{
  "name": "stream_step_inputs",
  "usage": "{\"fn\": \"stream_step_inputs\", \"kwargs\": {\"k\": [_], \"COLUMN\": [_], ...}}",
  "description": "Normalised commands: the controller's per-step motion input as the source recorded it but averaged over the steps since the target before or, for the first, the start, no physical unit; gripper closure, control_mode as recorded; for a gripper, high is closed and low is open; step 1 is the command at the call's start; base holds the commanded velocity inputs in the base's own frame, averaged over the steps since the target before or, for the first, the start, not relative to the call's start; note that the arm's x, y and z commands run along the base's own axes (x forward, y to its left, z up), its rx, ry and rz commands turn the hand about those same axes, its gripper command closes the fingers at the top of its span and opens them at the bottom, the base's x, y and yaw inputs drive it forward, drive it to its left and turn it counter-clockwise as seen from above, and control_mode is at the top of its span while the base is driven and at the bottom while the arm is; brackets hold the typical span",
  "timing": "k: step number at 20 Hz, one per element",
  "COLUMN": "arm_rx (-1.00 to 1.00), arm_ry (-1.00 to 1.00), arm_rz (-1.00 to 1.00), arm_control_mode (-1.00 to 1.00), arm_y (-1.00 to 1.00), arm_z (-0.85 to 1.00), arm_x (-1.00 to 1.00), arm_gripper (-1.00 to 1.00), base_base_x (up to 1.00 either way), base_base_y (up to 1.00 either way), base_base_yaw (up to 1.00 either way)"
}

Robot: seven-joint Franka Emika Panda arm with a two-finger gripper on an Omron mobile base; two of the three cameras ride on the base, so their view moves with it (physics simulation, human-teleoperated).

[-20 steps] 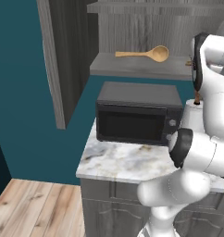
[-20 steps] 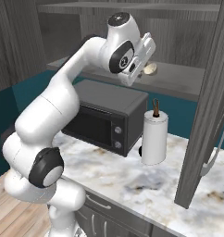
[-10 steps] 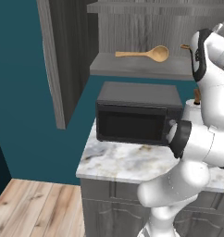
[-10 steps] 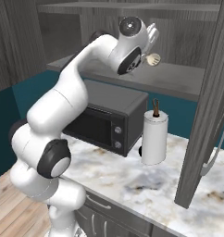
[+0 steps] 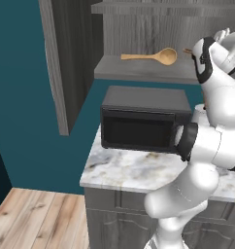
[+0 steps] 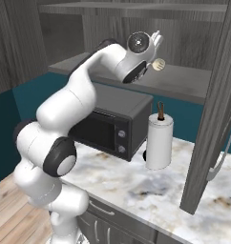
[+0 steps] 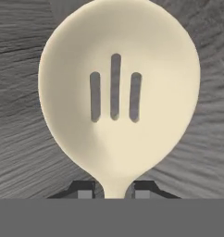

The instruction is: Organize the utensils by type. Pick up the wooden spoons from the counter and place them in the open cabinet. Then pick up the metallic utensils from the counter and place them in the open drawer.

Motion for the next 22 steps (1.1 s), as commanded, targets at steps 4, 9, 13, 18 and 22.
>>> {"fn": "stream_step_inputs", "kwargs": {"k": [4, 9, 13, 18, 22], "arm_rx": [0.0, 0.0, 0.0, -0.01, -0.06], "arm_ry": [0.03, 0.01, -0.01, -0.08, 0.0], "arm_rz": [0.06, 0.06, 0.05, 0.03, 0.02], "arm_control_mode": [-1.0, -1.0, -1.0, -1.0, -1.0], "arm_y": [0.01, 0.0, 0.0, 0.0, 0.07], "arm_z": [-0.05, -0.18, -0.29, -0.42, -0.53], "arm_x": [0.58, 0.55, 0.26, 0.01, 0.17], "arm_gripper": [1.0, 1.0, 1.0, -1.0, -1.0], "base_base_x": [0.0, 0.0, 0.0, 0.0, 0.0], "base_base_y": [0.0, 0.0, 0.0, 0.0, 0.0], "base_base_yaw": [0.0, 0.0, 0.0, 0.0, 0.0]}}
